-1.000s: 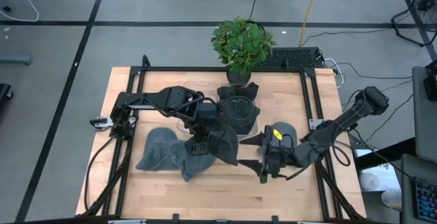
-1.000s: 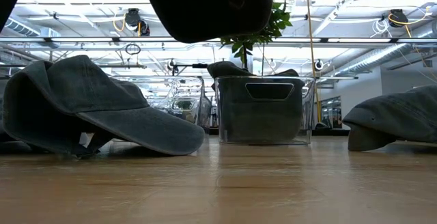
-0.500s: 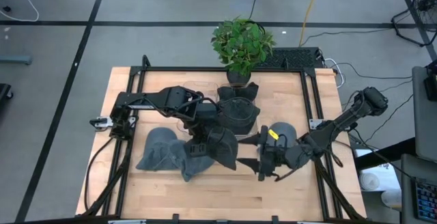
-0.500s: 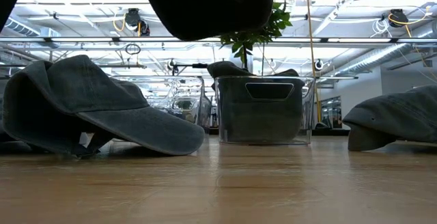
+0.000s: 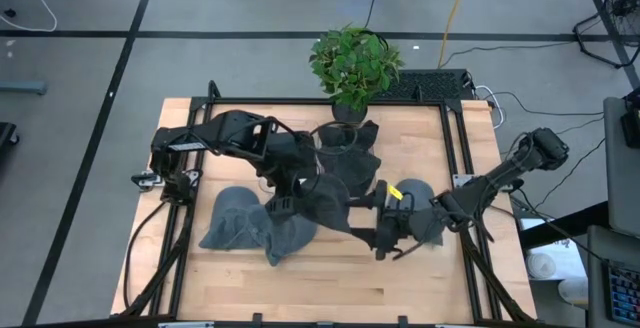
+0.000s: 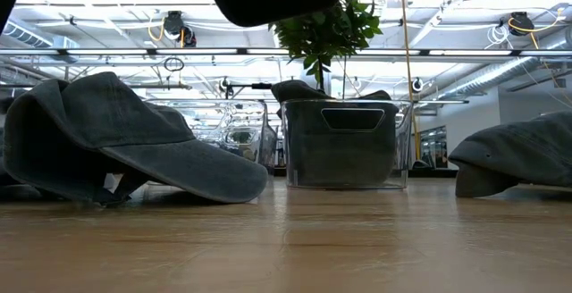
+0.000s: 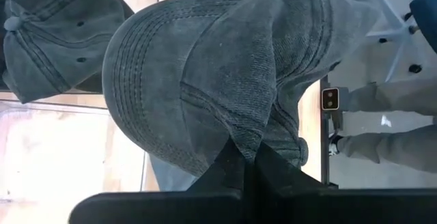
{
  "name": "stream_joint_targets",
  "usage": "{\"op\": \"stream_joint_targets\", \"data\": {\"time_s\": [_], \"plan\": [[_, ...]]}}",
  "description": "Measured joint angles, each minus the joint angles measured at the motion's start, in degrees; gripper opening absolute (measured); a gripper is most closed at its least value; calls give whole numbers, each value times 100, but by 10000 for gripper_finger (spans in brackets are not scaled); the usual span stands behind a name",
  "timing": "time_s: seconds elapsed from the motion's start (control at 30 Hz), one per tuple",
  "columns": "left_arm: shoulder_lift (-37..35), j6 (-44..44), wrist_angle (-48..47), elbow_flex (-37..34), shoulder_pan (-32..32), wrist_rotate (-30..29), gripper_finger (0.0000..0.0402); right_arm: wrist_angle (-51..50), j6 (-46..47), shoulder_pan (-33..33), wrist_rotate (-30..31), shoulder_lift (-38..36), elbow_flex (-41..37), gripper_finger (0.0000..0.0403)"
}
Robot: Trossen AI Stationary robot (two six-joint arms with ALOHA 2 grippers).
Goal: Pick & Place hat
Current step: Put the black cap into the right transparent bin
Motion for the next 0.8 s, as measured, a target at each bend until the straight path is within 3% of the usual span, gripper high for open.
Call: {"op": "stream_joint_targets", "data": {"time_s": [0.3,0.47,0.63,0.8], "plan": [[0,-80,14,0,-44,-29,1,471,-9,-261,-296,95,0,307],[-2,-88,50,0,-46,-82,1,891,-69,-259,-316,260,2,278],[-2,-90,6,0,-44,-89,1,941,-123,-242,-302,249,-2,222],[-4,-93,13,0,-44,-89,1,1253,-368,-203,-302,256,-2,132]]}}
